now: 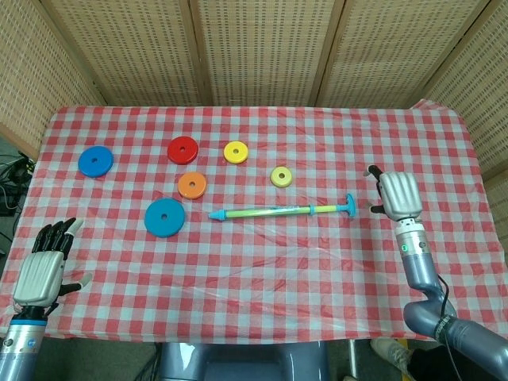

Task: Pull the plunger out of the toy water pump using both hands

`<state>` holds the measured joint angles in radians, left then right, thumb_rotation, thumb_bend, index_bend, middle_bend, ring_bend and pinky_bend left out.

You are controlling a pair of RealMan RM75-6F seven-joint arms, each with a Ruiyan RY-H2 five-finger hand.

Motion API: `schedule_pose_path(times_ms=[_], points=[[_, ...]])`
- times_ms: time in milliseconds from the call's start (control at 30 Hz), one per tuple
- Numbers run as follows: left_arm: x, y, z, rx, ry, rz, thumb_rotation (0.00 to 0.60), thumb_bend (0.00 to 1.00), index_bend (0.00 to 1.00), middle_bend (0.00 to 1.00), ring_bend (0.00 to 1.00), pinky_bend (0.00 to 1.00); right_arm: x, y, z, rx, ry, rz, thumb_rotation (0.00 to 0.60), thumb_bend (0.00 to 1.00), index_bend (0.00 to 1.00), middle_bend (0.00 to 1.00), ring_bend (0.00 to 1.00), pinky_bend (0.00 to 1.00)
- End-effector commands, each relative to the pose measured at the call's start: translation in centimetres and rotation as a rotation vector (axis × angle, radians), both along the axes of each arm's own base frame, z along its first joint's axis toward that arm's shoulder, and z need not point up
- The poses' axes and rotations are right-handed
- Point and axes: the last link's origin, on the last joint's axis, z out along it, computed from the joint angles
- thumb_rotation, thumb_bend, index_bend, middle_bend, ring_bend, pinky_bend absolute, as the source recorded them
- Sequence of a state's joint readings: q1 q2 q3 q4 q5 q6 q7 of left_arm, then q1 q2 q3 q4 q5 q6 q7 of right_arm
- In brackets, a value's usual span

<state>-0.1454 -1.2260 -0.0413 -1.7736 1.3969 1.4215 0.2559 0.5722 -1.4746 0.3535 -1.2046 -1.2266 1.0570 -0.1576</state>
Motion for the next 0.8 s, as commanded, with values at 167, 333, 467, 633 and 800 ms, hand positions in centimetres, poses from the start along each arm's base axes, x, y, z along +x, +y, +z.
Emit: schedule_pose_path(times_ms=[167, 333, 467, 633, 800], points=[[0.0, 0.9, 0.3, 0.001, 0.011, 0.01, 0.6, 0.18, 0.0, 0.0, 0.0, 0.0, -0.8, -1.6, -1.6, 0.071, 0.035, -0.08, 0.6, 0.38, 0.5, 1.0, 1.0, 0.86], [0.3, 1.3, 0.6, -0.006, 0.02, 0.004, 0.6, 0.18, 0.0, 0.0, 0.0, 0.0, -1.3, -1.9, -2.6, 0.108, 0.053, -0.114, 0.6, 0.45, 0.51, 1.0, 1.0, 0.86], [0.9, 1.6, 0.6, -0.006, 0.015, -0.003, 0.6, 0.18, 0.0, 0.0, 0.0, 0.0, -1.7, -1.9, -3.7, 0.154, 0.072, -0.144, 0.6, 0.48, 0.5, 1.0, 1.0, 0.86], [1.6, 2.0, 0.8, -0.006, 0.006, -0.018, 0.6, 0.18, 0.0, 0.0, 0.0, 0.0, -2.2, -1.9, -4.6, 0.193, 0.079, -0.168, 0.6, 0.5, 0.47, 1.0, 1.0, 0.86], [2.3, 2.3, 0.7, -0.012, 0.002, -0.03, 0.6, 0.18, 0.0, 0.0, 0.0, 0.0, -2.1, -1.9, -5.5, 0.224, 0.087, -0.171, 0.6, 0.5, 0.45, 1.0, 1.0, 0.86]])
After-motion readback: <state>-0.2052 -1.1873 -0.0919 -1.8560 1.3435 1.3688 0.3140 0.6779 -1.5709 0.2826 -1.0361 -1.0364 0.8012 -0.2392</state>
